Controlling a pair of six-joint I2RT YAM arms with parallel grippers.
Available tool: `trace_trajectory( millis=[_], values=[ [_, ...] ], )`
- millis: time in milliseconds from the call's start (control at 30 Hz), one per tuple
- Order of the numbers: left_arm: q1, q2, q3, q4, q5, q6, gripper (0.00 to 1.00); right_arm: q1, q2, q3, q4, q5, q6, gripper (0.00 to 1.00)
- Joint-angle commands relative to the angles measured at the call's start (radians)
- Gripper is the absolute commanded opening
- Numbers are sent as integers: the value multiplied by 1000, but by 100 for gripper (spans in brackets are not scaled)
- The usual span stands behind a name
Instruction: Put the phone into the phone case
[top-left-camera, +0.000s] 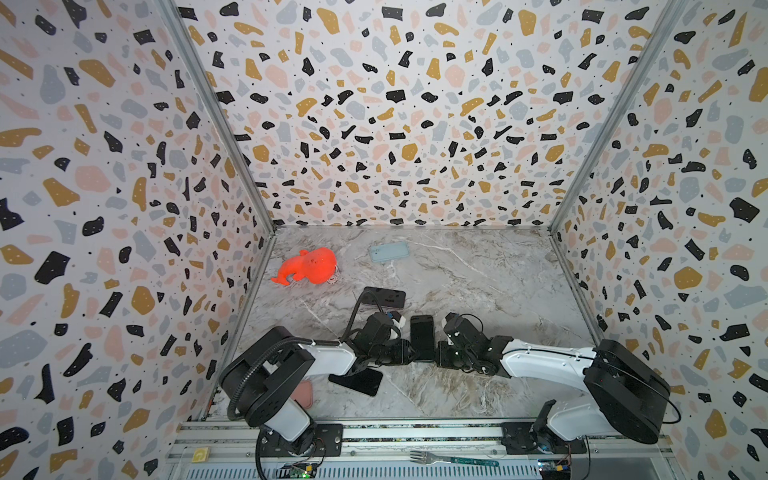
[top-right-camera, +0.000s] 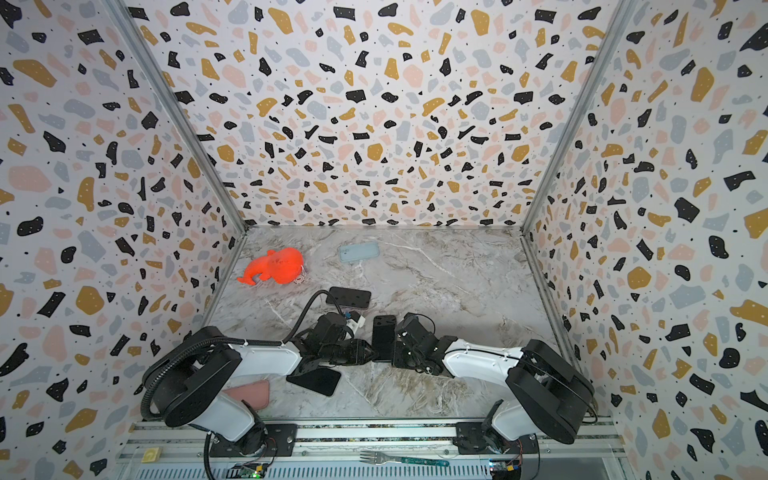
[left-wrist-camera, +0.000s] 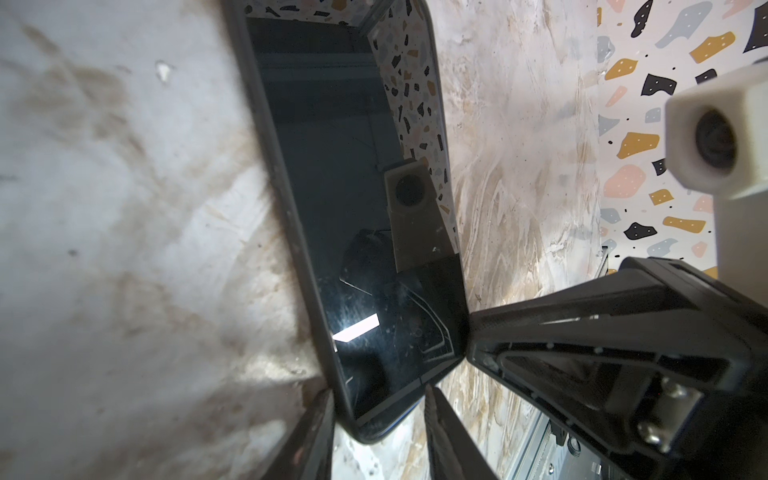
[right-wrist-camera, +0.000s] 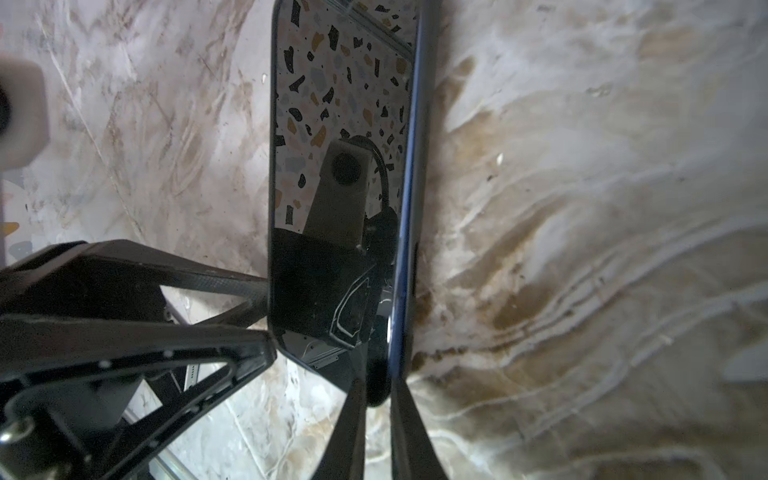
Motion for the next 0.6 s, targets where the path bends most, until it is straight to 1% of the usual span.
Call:
trace_trajectory(
  millis=[0, 567],
  values=[
    [-5, 28, -18, -29, -1, -4, 39, 6, 5, 30, -23, 2, -4, 13],
    [-6, 50, -33, 16, 17, -18, 39, 12, 95, 21, 41, -56, 6, 8]
  ],
)
